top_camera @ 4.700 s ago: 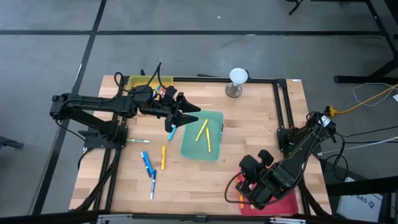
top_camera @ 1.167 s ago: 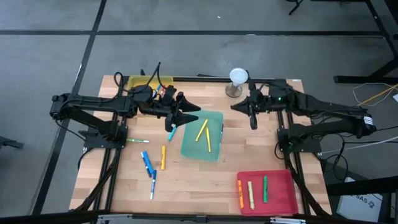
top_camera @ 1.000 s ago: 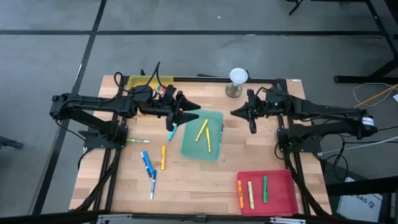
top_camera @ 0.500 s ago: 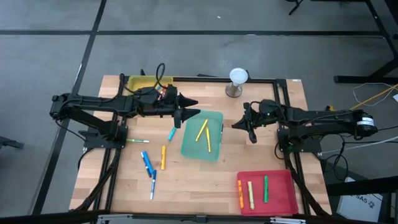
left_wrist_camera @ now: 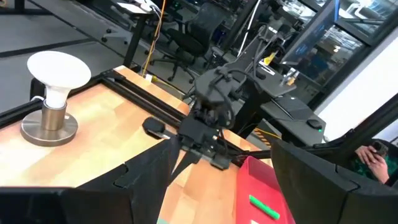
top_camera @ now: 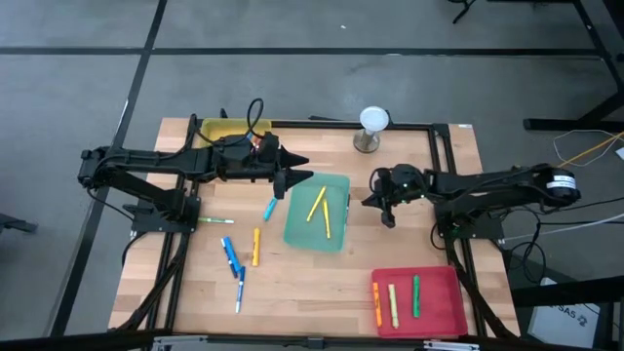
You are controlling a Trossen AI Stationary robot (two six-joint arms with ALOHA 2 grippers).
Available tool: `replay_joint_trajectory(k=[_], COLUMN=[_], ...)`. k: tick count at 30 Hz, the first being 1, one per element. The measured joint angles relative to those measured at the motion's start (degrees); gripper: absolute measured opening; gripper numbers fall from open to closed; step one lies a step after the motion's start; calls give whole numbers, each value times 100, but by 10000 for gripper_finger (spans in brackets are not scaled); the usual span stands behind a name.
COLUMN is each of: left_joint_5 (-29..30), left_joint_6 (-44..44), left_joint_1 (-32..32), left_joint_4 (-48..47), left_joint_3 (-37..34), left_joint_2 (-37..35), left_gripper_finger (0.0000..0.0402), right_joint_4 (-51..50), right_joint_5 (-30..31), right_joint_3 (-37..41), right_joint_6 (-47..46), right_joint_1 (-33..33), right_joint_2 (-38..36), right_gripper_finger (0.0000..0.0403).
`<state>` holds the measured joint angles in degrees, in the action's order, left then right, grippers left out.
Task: Pick & Place Markers
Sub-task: Put the brown marker pen into the yellow bin
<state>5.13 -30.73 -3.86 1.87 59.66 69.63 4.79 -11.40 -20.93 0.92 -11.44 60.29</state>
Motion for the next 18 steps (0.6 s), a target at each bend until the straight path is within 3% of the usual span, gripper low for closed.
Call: replay_joint_trajectory(k=[18], left_joint_5=[-19], left_joint_6=[-154], left_joint_1=[0], left_joint_4=[9], left_joint_3=[0], left_joint_2=[0], left_gripper_finger=[267], right_joint_4=[1638], right_joint_5=[182], right_joint_3=[0], right_joint_6=[97], right_joint_1=[-2], right_joint_2=[1942], right_gripper_finger=[0])
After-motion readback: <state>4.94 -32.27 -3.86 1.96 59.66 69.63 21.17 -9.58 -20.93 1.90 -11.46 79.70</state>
